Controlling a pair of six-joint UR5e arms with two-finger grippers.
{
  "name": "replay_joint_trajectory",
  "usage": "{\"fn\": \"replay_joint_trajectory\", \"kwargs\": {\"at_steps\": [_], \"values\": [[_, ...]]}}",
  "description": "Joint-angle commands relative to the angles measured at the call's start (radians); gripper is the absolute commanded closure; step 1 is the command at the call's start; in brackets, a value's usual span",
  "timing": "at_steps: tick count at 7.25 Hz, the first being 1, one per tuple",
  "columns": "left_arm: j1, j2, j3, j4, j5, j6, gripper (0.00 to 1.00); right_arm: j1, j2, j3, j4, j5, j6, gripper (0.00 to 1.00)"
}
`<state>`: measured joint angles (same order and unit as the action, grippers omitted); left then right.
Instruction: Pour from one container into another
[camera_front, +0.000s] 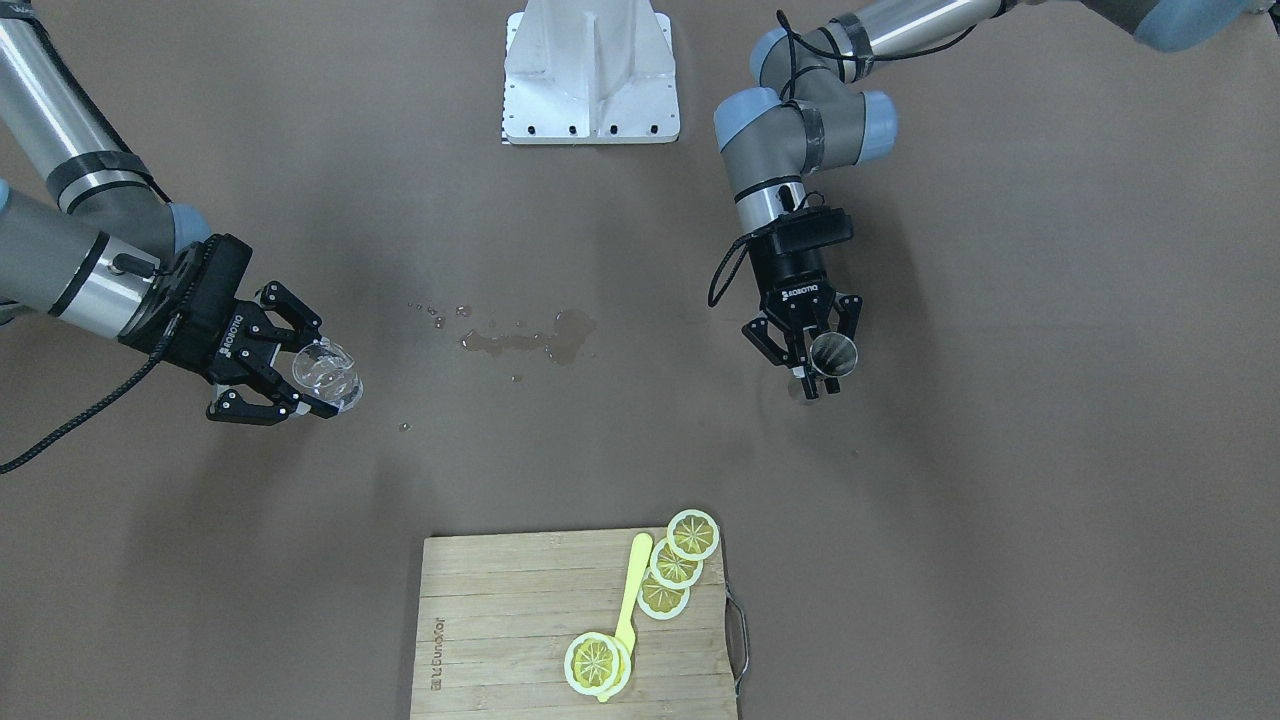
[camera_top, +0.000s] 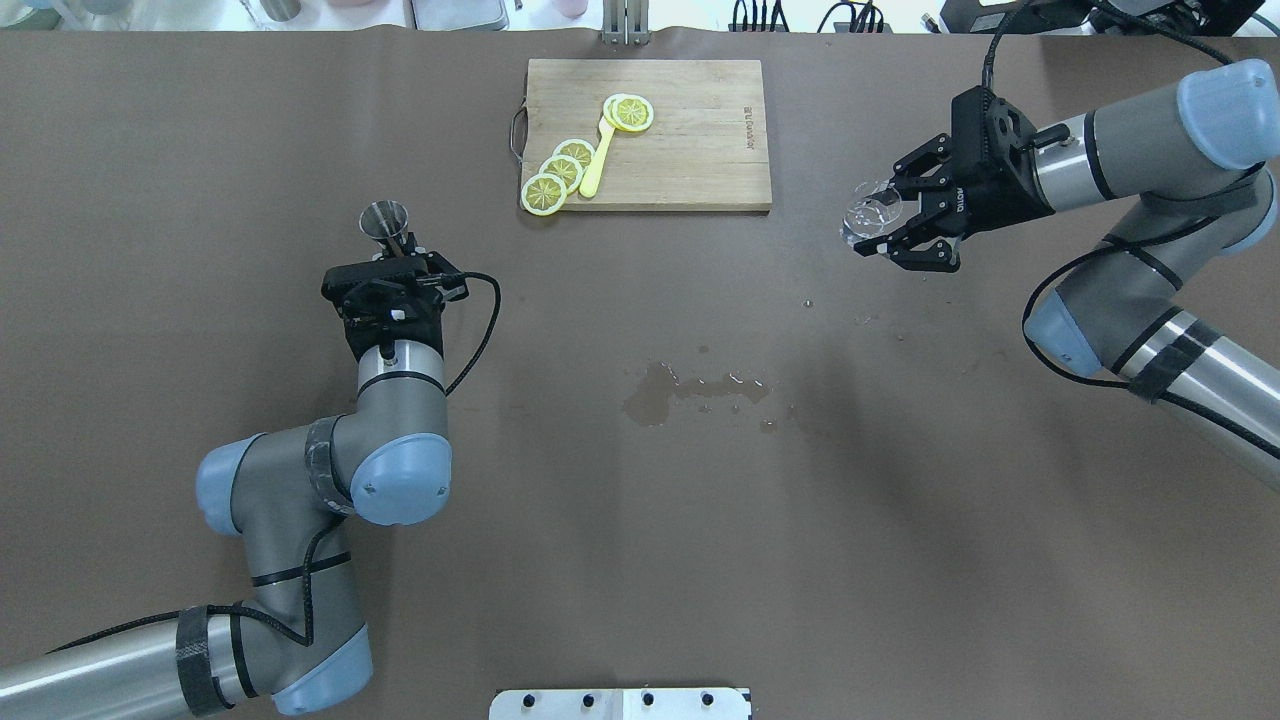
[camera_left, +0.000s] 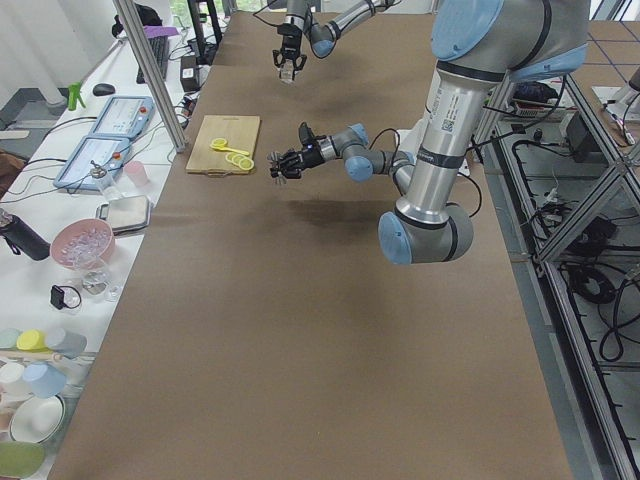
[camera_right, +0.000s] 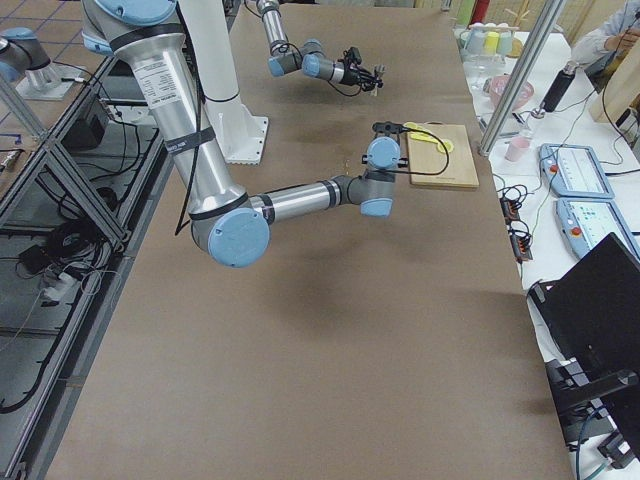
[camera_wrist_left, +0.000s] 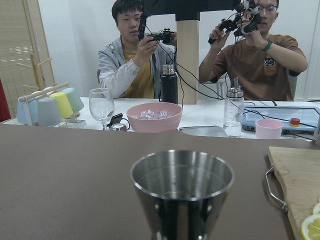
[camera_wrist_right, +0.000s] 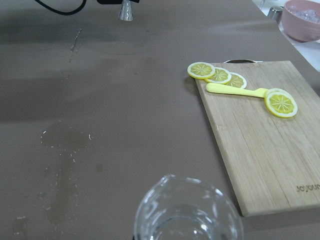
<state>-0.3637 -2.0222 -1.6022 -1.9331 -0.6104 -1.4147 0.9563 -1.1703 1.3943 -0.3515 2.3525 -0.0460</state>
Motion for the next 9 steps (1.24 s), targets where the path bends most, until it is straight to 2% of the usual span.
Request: {"fn": "replay_joint_trajectory", "kwargs": {"at_steps": [1,2,3,5,6,7,9], "values": [[0.005,-0.019,0.019,-0.277,-0.162,0.324,1.00,0.004,-0.005,0.070,-0.104,-0.033,-0.002,1.00],[0.005,-0.030,0.024,-0.437,-0.263,0.535,1.00,0.002,-0.015,0.084,-0.118,-0.051,-0.002,1.00],[0.006,-0.062,0.027,-0.463,-0.273,0.692,1.00,0.001,-0.015,0.103,-0.157,-0.053,-0.002,1.00],[0.011,-0.110,0.033,-0.472,-0.380,0.732,1.00,-0.005,-0.021,0.156,-0.225,-0.094,-0.003,1.00],[0.003,-0.128,0.042,-0.504,-0.431,0.765,1.00,-0.030,-0.046,0.198,-0.250,-0.154,-0.003,1.00],[0.005,-0.148,0.106,-0.567,-0.440,0.770,1.00,-0.068,-0.070,0.244,-0.262,-0.218,-0.005,1.00],[-0.014,-0.171,0.108,-0.628,-0.544,0.813,1.00,-0.097,-0.080,0.334,-0.395,-0.246,-0.024,1.00]]}}
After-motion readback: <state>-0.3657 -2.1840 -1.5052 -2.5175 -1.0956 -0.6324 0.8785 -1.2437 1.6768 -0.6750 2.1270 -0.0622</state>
